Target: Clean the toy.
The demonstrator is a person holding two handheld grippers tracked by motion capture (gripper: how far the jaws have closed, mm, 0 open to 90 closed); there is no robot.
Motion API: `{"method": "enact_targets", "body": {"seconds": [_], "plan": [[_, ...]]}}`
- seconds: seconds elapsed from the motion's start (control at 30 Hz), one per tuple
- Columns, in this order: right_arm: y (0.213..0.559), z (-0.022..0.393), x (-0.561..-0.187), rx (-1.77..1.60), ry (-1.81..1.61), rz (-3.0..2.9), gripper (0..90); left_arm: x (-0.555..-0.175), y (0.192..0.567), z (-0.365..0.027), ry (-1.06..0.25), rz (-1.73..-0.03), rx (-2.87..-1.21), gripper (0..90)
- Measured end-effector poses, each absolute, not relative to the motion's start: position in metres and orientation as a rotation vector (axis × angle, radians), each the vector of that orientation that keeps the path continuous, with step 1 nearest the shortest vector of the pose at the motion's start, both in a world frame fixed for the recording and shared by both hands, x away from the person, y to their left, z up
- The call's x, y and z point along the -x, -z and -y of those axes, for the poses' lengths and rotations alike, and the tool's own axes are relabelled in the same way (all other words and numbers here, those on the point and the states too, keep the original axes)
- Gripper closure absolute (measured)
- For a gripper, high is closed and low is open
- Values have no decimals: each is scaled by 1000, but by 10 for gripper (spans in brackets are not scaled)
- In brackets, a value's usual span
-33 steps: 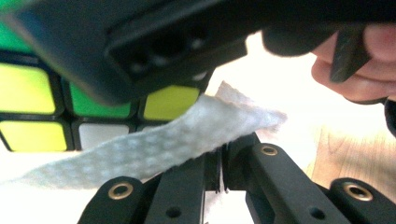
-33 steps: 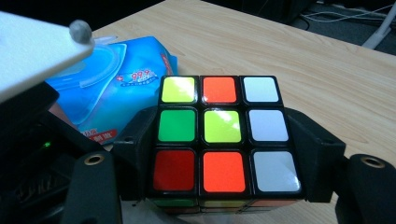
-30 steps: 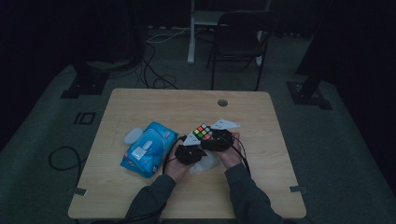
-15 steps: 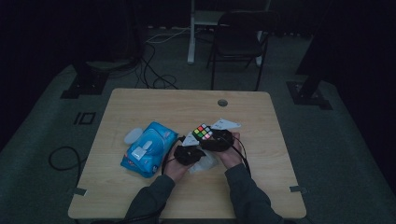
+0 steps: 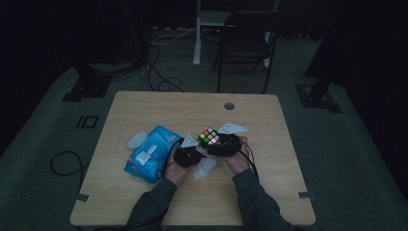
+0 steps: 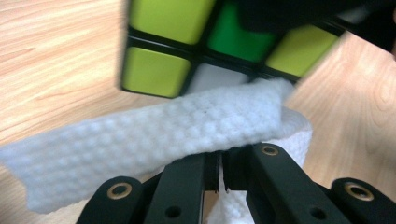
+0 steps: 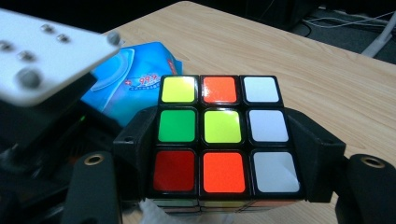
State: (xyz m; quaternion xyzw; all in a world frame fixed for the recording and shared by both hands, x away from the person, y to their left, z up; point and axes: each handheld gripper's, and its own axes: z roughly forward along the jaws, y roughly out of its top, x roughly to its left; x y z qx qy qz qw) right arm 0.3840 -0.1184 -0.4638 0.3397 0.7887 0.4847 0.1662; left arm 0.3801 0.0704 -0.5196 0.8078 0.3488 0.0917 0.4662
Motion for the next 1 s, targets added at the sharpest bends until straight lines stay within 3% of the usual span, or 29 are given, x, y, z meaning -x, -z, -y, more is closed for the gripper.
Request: {"method": "enact_targets", "body": {"seconds": [0.5, 1.0], "plan": [[463, 117, -382, -939, -1377, -2259, 338, -400, 511, -99, -243, -984, -1865, 880], [469, 115, -379, -919, -1370, -2282, 338, -405, 505, -106, -223, -984, -1849, 885]]}}
